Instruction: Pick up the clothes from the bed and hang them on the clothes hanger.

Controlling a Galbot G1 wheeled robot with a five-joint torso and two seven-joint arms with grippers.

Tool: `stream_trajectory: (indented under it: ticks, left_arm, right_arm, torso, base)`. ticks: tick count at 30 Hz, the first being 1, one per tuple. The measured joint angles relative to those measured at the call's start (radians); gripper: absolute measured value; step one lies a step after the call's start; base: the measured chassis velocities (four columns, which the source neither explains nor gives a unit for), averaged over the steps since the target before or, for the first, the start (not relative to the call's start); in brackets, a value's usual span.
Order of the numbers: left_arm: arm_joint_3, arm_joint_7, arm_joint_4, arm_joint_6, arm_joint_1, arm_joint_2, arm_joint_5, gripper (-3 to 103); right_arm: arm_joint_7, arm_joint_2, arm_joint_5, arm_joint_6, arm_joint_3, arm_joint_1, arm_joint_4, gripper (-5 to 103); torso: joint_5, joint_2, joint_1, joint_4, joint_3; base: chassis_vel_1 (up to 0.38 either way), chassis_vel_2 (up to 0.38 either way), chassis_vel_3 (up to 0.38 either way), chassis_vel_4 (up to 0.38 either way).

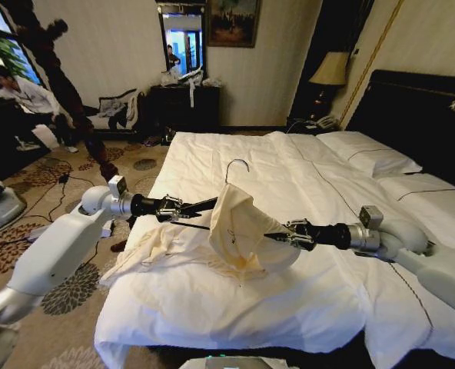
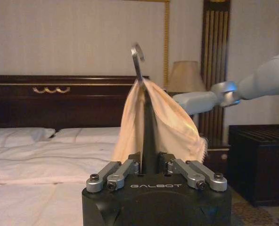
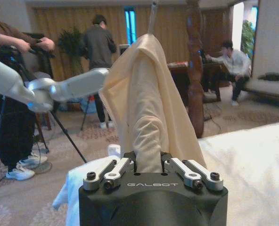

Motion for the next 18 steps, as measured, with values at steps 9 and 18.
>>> stream_trajectory:
  ticks: [9, 18]
  left_arm:
    - [0.001, 0.003, -0.002, -0.002, 0.005, 0.005, -0.001, 50]
    - [-0.062, -0.126, 0.027, -0.025, 0.002, -0.029, -0.083, 88]
  right_arm:
    - [-0.003, 0.006, -0.001, -0.005, 0.0, -0.002, 0.0, 21]
    - [-0.013, 0.02, -0.009, 0.002, 0.005, -0.007, 0.0, 21]
  torso:
    - [-0.0004, 0.0, 0.0, 0.0001, 0.0]
    - [-0.0004, 0.0, 0.0, -0.0001, 0.0]
  base:
    - [0.0, 0.0, 0.0, 0.0]
    - [0.0, 0.0, 0.0, 0.0]
